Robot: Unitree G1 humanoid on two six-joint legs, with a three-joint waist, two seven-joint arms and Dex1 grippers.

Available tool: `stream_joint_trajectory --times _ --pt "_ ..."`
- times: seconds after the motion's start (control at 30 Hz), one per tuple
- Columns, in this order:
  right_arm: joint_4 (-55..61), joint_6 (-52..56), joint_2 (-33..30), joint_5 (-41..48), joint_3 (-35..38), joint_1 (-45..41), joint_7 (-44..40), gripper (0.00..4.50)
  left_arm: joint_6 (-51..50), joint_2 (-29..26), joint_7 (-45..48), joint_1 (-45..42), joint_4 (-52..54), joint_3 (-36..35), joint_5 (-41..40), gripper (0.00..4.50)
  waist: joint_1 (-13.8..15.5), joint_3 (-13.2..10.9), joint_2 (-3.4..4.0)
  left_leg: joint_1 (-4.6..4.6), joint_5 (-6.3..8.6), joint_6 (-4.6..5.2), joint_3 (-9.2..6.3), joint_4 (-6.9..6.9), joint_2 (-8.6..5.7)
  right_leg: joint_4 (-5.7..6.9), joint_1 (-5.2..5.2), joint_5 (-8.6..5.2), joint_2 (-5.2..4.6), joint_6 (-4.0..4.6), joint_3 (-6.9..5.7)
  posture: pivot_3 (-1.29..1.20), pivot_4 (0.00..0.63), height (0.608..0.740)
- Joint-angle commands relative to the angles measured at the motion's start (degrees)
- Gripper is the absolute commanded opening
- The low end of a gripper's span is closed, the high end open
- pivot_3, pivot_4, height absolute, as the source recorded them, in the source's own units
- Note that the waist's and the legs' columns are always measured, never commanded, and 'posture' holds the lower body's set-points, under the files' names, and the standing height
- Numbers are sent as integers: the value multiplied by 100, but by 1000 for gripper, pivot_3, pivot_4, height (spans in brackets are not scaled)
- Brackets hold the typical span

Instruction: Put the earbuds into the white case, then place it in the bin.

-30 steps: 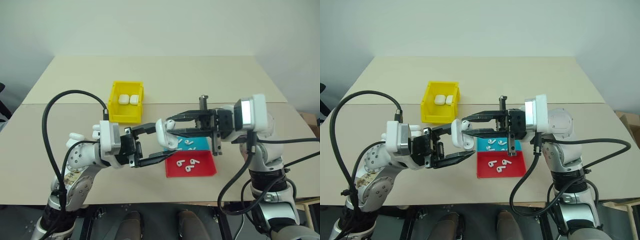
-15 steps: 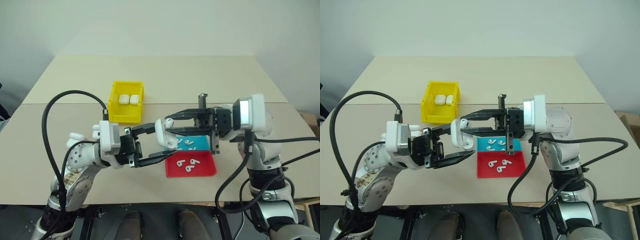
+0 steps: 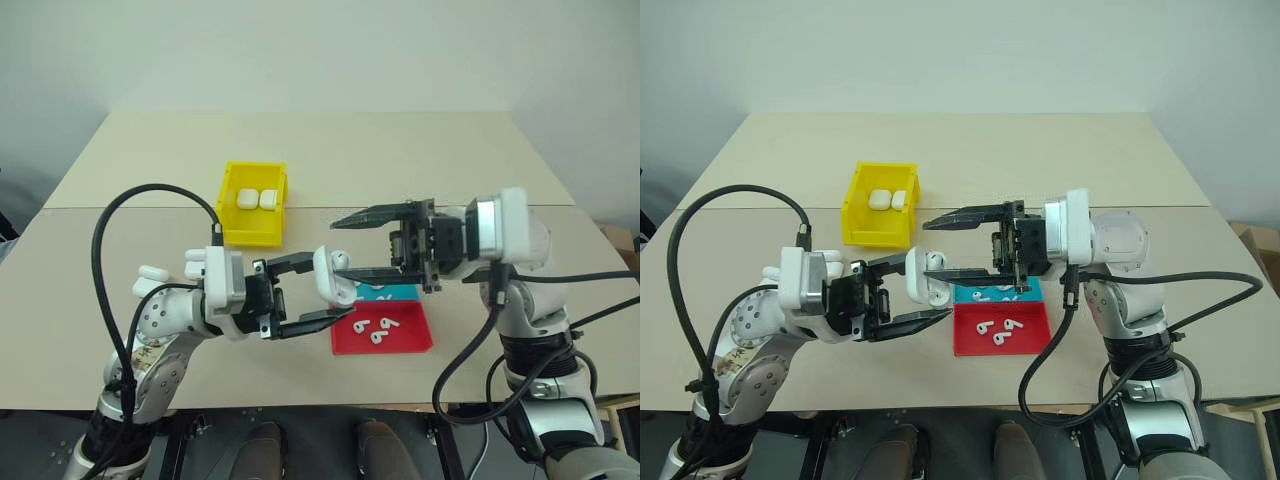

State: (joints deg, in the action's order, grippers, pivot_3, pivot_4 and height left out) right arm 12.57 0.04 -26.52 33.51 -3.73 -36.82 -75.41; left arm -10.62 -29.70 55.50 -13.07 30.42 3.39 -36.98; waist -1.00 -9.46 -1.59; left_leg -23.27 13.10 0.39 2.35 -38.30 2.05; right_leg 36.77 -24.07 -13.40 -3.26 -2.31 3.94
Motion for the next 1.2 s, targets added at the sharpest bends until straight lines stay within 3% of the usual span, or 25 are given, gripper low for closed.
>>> stream_joint_trajectory --times 0.03,0.17,0.3,0.47,0.57,0.73,1.2 --pt "79 -28 -172 -33 -60 46 -213 2542 130 101 -27 -69 176 -57 -81 2734 3 0 0 -1 0 0 0 0 0 -1 0 0 0 0 0 0 150 740" --pt "91 425 -675 332 242 -67 -390 2542 623 -225 401 401 -305 -257 447 2734 2 0 0 -1 0 0 1 0 -1 -2 0 0 -1 0 0 0 150 740" --pt "-354 826 -1336 -110 223 -480 -302 2542 1272 -590 828 1177 -827 -624 770 2734 -52 -1 1 2 0 0 11 4 5 0 -8 -7 -2 13 1 0 150 740" --pt "-1474 654 -1843 -2493 -1231 -1498 -248 2542 1935 -922 1285 2195 -1045 -1079 907 2734 -127 -1 1 7 0 0 24 5 16 0 -13 -15 -2 26 -3 0 150 740" --pt "-1933 428 -1716 -3516 -2023 -1986 -326 2542 1965 -982 1190 2506 -927 -1157 968 2734 -120 -2 2 5 0 0 31 9 18 1 -20 -18 -3 30 -3 0 150 740" --pt "-2427 158 -1412 -4445 -2707 -2414 -413 2542 1957 -800 854 2597 -700 -1006 1154 2734 -100 -2 3 -7 1 0 33 11 16 0 -28 -16 -7 25 -3 0 150 740" --pt "-3228 -205 -781 -5511 -3340 -2659 -724 2542 2013 -543 346 2840 -472 -608 1597 2734 -147 -2 3 4 1 0 32 18 16 6 -24 -14 -6 26 -3 0 150 740"
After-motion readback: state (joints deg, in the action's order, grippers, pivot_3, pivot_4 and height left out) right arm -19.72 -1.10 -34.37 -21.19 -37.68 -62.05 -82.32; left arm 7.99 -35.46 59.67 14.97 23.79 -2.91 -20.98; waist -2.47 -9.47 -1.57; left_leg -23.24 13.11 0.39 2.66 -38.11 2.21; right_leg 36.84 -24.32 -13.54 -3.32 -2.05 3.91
